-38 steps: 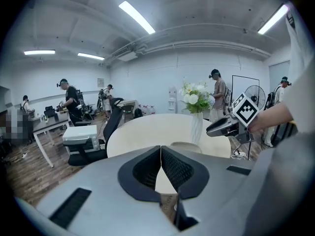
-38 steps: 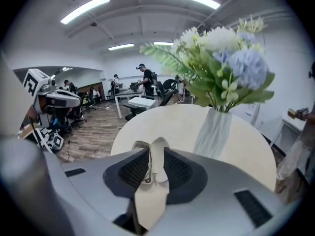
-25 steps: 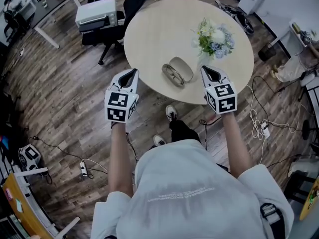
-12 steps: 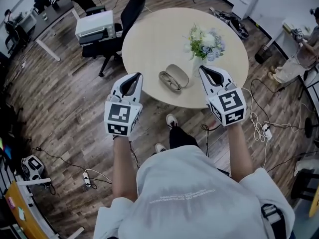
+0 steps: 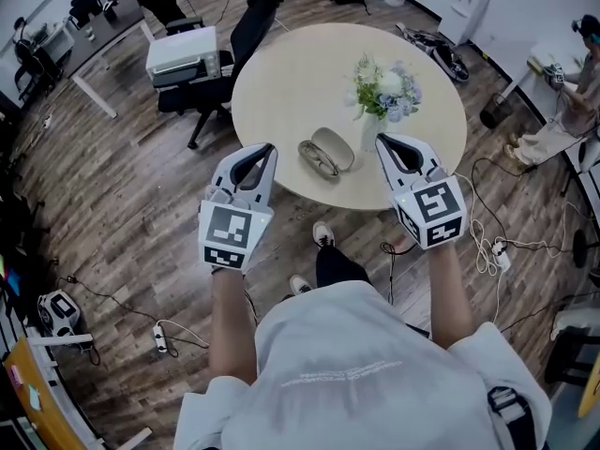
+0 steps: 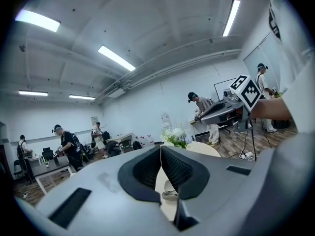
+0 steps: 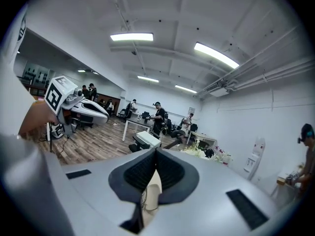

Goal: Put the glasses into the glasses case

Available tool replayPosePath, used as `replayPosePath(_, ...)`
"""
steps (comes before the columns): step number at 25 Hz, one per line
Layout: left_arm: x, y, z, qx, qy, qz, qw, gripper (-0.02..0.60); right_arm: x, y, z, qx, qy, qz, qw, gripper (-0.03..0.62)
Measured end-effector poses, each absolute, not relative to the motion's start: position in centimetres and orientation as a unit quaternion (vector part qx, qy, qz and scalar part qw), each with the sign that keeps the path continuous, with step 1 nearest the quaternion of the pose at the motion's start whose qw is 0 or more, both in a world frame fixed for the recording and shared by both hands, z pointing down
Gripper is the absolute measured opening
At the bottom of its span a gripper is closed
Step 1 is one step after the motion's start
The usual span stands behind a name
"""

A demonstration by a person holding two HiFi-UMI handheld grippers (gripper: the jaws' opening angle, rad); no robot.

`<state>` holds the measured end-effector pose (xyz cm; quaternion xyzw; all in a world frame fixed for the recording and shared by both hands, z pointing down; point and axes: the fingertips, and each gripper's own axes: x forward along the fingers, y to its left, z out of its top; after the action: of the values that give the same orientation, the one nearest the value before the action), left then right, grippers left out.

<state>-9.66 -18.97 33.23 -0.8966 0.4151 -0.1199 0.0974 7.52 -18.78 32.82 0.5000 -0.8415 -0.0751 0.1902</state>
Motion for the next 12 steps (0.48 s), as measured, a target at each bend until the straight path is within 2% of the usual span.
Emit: replayPosePath(12, -10.9, -19.0, 34.4, -0.891, 0.428, -0.131, 0.08, 0.014, 6.5, -19.2, 34.4, 0.481, -0.851, -0.073, 0.199, 0.0)
